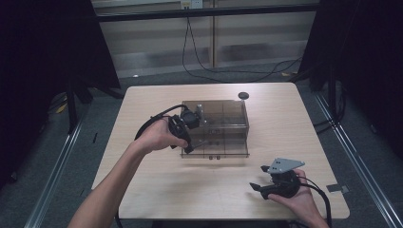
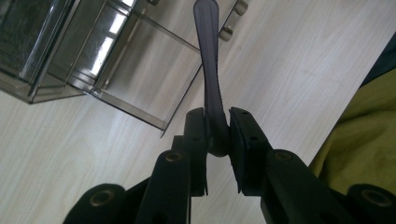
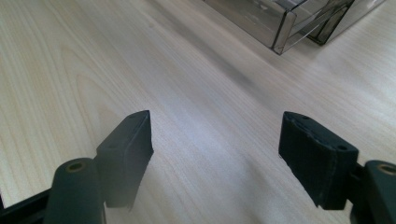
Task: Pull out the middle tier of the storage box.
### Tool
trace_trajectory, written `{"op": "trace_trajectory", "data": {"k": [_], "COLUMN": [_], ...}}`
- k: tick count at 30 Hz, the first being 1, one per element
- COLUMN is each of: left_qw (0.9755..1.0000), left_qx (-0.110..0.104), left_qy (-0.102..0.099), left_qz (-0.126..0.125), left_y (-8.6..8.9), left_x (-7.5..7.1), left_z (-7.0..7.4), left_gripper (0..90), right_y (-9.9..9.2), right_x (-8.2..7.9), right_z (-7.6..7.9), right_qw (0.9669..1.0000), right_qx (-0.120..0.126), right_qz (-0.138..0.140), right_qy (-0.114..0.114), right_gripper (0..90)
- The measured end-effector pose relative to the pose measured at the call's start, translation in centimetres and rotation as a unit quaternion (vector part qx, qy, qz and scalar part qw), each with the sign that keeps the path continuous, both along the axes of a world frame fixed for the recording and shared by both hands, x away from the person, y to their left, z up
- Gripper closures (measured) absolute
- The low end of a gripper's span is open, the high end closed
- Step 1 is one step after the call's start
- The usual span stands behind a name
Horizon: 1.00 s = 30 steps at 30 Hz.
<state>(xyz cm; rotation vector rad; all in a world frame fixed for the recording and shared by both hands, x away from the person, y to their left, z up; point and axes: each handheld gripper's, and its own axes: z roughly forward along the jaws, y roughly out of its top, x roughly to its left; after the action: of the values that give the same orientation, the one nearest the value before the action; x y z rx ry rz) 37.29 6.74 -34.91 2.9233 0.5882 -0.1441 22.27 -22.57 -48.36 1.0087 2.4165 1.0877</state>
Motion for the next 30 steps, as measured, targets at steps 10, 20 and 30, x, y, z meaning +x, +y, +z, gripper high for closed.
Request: {"op": "trace_trajectory", "data": {"k": [10,20,30], "left_qw": [1.0,0.9999,0.9997], "left_qx": [0.0,-0.001,0.007], "left_qy": [0.005,0.011,0.024], "left_qz": [-0.008,-0.007,-0.003], "left_y": [-1.6,-3.0,-3.9], "left_x": [0.3,0.8,1.7], "left_z": [-0.7,-1.4,-2.6], "left_gripper": [77.9,77.9,77.9], "right_y": [-0.2,-0.3,-0.4], "right_x": [-0.1,-0.1,-0.1], "right_z": [0.1,0.0,0.0], "right_qw": [1.0,1.0,1.0], "right_qx": [-0.001,-0.002,0.0], "right_qz": [-0.001,0.0,-0.001], "right_qy": [-0.001,-0.002,-0.002], "right_gripper": [26.0,26.0,25.6]}}
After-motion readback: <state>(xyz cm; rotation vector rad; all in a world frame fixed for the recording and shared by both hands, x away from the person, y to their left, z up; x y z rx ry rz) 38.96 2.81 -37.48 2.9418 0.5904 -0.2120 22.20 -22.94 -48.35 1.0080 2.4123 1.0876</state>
